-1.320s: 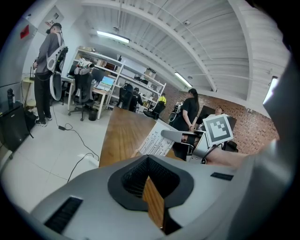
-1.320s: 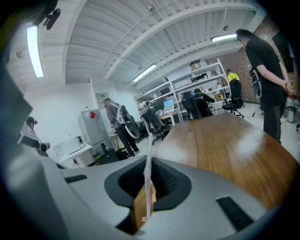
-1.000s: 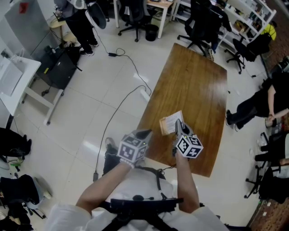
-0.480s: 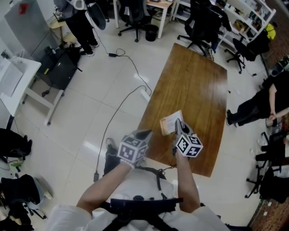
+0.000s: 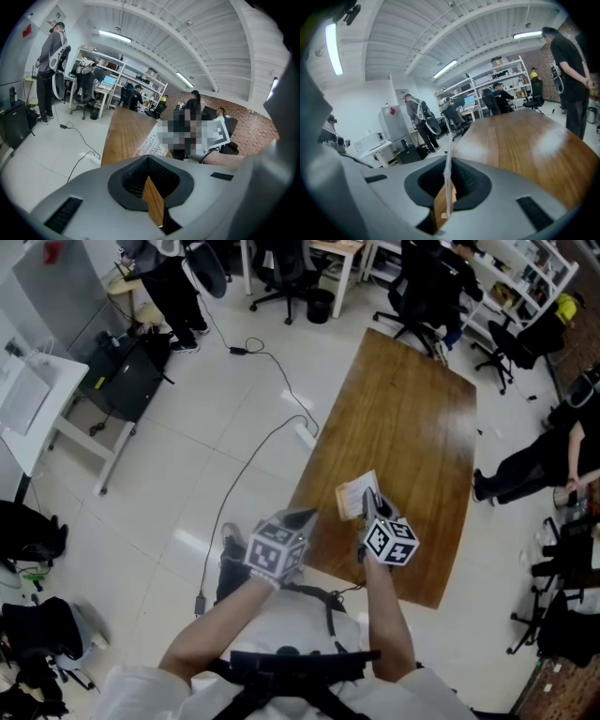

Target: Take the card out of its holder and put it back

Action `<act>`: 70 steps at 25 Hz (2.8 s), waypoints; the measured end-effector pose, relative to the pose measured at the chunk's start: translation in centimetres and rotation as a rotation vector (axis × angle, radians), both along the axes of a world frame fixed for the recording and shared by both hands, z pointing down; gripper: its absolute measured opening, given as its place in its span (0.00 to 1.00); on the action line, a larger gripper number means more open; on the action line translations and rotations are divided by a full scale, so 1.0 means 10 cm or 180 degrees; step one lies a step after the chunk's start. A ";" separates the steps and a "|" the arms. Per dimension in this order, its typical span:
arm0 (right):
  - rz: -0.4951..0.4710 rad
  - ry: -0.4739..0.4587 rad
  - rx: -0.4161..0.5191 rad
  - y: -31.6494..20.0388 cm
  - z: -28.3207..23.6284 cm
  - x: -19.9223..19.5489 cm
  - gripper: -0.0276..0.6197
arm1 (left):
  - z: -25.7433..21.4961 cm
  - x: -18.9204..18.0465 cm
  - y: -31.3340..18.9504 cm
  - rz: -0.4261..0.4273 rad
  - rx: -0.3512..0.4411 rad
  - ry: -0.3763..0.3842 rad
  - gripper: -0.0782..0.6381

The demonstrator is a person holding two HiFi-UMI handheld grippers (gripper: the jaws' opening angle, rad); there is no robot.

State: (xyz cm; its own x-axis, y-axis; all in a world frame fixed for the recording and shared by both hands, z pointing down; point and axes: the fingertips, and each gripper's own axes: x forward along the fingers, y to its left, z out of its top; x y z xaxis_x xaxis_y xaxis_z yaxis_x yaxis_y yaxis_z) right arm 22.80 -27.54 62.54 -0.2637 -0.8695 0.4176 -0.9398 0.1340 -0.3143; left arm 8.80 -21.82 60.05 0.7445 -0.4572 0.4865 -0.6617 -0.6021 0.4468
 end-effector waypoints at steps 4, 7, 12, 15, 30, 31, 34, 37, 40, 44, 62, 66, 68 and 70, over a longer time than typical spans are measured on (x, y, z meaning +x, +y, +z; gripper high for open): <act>0.0003 0.0004 -0.0021 0.01 0.07 -0.03 0.08 | 0.02 -0.05 0.01 -0.0020 -0.0006 -0.0004 0.10; -0.0010 0.0014 -0.0028 0.00 0.10 -0.06 0.08 | 0.04 -0.07 -0.01 -0.0035 -0.0025 -0.0006 0.10; -0.0019 0.0088 -0.0036 0.01 0.15 -0.07 0.08 | 0.07 -0.07 0.00 -0.0028 -0.0044 -0.0011 0.10; -0.0020 0.0109 -0.0059 0.02 0.18 -0.08 0.08 | 0.08 -0.06 0.00 -0.0034 -0.0049 -0.0011 0.10; -0.0078 0.0235 -0.0132 0.00 0.34 -0.15 0.08 | 0.11 -0.09 -0.06 -0.0030 -0.0072 -0.0027 0.10; -0.0082 0.0306 -0.0133 0.01 0.34 -0.15 0.09 | 0.11 -0.09 -0.06 -0.0024 -0.0072 -0.0027 0.10; -0.0073 0.0340 -0.0147 0.01 0.35 -0.16 0.09 | 0.10 -0.09 -0.06 -0.0016 -0.0076 -0.0025 0.10; -0.0054 0.0296 -0.0185 0.01 0.38 -0.13 0.10 | 0.11 -0.07 -0.06 -0.0017 -0.0078 -0.0021 0.10; -0.0028 0.0282 -0.0222 0.01 0.40 -0.10 0.13 | 0.10 -0.06 -0.06 -0.0012 -0.0074 -0.0016 0.10; -0.0018 0.0201 -0.0196 0.00 0.26 -0.09 0.38 | 0.06 -0.07 -0.06 -0.0008 -0.0062 -0.0016 0.10; 0.0241 -0.0615 0.0504 0.54 -1.07 0.26 0.04 | -0.48 -0.22 0.21 -0.0153 0.0109 -0.0067 0.10; 0.0388 -0.0670 0.0495 0.95 -1.08 0.19 0.04 | -0.65 -0.19 0.30 0.0020 0.0223 0.0031 0.10; 0.0468 -0.0667 0.0466 1.20 -1.07 0.09 0.04 | -0.73 -0.19 0.41 0.0116 0.0247 0.0131 0.10; 0.0530 -0.0648 0.0429 1.45 -1.06 -0.02 0.04 | -0.80 -0.21 0.56 0.0196 0.0266 0.0191 0.10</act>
